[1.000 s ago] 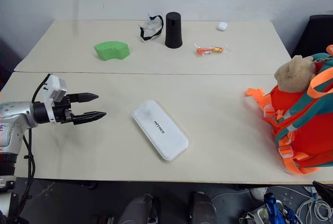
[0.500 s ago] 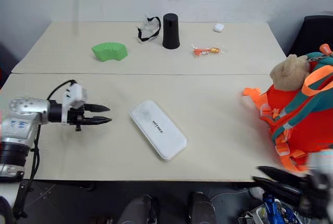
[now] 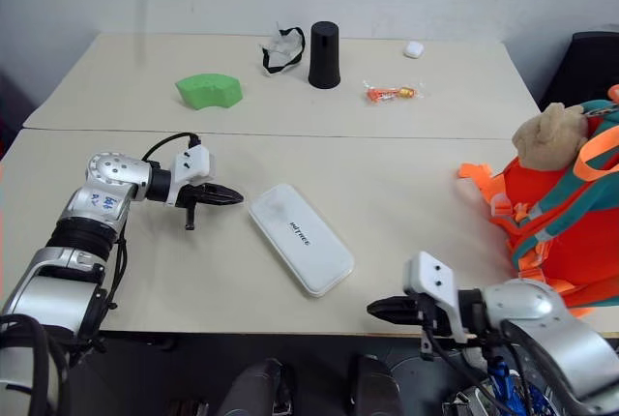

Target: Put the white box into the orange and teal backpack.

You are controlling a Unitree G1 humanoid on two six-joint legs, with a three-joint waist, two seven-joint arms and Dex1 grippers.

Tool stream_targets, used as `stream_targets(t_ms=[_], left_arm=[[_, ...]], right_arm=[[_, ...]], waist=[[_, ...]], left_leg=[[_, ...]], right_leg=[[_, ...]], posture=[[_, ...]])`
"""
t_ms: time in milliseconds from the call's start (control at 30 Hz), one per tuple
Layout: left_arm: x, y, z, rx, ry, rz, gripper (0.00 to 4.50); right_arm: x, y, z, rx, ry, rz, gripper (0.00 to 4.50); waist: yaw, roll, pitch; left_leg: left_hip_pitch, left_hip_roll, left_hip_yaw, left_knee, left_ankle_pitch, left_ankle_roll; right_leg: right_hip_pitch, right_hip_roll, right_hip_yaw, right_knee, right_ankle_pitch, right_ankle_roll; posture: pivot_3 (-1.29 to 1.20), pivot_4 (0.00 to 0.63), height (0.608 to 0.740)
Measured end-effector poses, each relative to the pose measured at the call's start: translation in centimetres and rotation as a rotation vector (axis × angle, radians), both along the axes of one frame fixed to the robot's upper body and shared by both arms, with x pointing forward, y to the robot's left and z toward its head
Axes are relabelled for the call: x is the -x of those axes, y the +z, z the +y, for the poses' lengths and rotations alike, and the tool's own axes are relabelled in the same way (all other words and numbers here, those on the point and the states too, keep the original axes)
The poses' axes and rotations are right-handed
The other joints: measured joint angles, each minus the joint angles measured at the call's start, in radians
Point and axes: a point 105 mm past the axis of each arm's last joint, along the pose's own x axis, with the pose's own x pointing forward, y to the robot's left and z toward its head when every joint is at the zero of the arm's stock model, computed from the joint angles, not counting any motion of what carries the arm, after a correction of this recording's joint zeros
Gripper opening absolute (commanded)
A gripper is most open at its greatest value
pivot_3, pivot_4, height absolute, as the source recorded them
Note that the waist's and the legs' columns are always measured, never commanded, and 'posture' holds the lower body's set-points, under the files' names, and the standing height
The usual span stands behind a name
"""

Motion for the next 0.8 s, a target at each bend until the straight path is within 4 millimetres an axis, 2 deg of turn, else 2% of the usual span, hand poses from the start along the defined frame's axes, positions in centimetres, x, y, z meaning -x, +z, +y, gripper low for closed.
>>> stream_targets(t_ms=[100, 367, 467, 600, 800], left_arm=[[-0.3, 0.0, -1.7, 0.014, -0.044, -0.012, 0.04], [1.1, -0.9, -2.4, -0.021, -0.155, 0.064, 0.04], [2.7, -1.1, -2.1, -0.022, -0.204, 0.127, 0.04], [5.5, -1.4, -3.2, 0.007, -0.292, 0.202, 0.04], [7.6, -1.4, -4.6, 0.015, -0.333, 0.222, 0.04]], right_arm=[[-1.5, -1.3, 0.4, 0.038, -0.014, -0.021, 0.0], [-3.4, -1.3, 1.4, 0.027, -0.031, -0.082, 0.0], [-4.0, -1.2, 0.6, 0.021, -0.07, -0.086, 0.0], [-5.8, -0.3, -1.8, 0.022, -0.199, -0.113, 0.0], [-7.0, 0.1, -3.3, 0.034, -0.27, -0.135, 0.0]], waist=[[0.001, 0.0, 0.0], [-0.008, 0.0, 0.0], [-0.016, 0.0, 0.0], [-0.019, 0.0, 0.0], [-0.023, 0.0, 0.0]], left_leg=[[-0.002, 0.0, 0.0, 0.0, 0.0, 0.0], [0.0, 0.0, 0.001, 0.002, 0.001, 0.0], [0.0, 0.001, 0.001, 0.002, 0.001, 0.0], [0.0, 0.0, -0.001, 0.002, 0.001, 0.0], [0.0, 0.001, -0.001, 0.002, 0.001, -0.001]], right_leg=[[-0.001, 0.0, -0.001, 0.002, 0.0, 0.0], [0.0, 0.001, -0.001, 0.003, 0.0, 0.001], [0.001, 0.0, -0.001, 0.004, 0.0, 0.001], [0.001, -0.002, 0.001, 0.004, 0.0, 0.001], [0.001, -0.001, 0.004, 0.004, 0.0, 0.001]], posture=[[0.0, 0.15, 0.74], [0.0, 0.15, 0.74], [0.0, 0.15, 0.74], [0.0, 0.15, 0.74], [0.0, 0.15, 0.74]])
